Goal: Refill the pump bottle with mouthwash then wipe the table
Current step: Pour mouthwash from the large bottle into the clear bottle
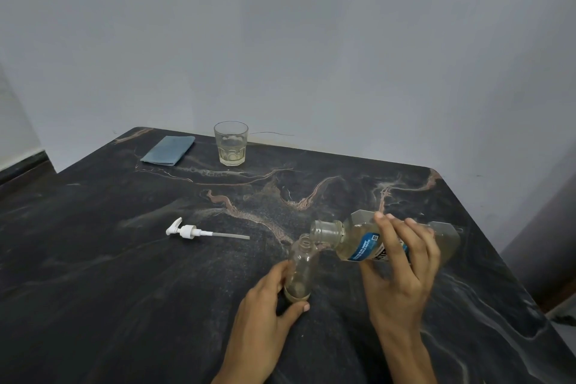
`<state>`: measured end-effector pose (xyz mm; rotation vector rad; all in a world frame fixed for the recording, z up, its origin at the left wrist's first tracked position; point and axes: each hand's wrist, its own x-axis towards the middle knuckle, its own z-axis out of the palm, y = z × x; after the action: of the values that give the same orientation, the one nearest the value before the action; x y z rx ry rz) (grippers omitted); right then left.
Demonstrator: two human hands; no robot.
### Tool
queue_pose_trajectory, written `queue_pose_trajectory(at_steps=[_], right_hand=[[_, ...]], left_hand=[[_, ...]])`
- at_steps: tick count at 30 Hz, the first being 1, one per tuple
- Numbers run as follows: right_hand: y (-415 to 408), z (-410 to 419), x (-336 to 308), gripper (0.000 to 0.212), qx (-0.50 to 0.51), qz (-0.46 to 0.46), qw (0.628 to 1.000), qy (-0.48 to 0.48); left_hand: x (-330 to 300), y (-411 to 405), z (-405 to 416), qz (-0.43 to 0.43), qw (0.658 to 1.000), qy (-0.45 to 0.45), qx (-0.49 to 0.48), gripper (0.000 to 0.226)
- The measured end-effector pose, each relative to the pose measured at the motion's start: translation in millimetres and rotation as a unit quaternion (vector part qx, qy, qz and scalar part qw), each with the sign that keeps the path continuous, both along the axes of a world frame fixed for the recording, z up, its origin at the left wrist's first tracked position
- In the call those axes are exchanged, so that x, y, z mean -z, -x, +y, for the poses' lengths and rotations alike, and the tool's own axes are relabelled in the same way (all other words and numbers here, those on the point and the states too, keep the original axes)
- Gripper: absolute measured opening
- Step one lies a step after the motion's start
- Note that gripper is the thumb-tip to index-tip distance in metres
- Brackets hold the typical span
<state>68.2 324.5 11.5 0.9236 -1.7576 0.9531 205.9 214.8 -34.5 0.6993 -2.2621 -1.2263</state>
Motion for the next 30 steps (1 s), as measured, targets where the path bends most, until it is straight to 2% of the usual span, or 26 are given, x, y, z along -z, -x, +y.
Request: queue_pose_trajectory(at_steps=[30], right_hand=[[0.0,0.4,1.2,0.084,0.008,-0.002,1.000,-0.005]], left_hand=[[0.5,0.6,-0.4,0.000,1.000,0.008,0.003,0.059]])
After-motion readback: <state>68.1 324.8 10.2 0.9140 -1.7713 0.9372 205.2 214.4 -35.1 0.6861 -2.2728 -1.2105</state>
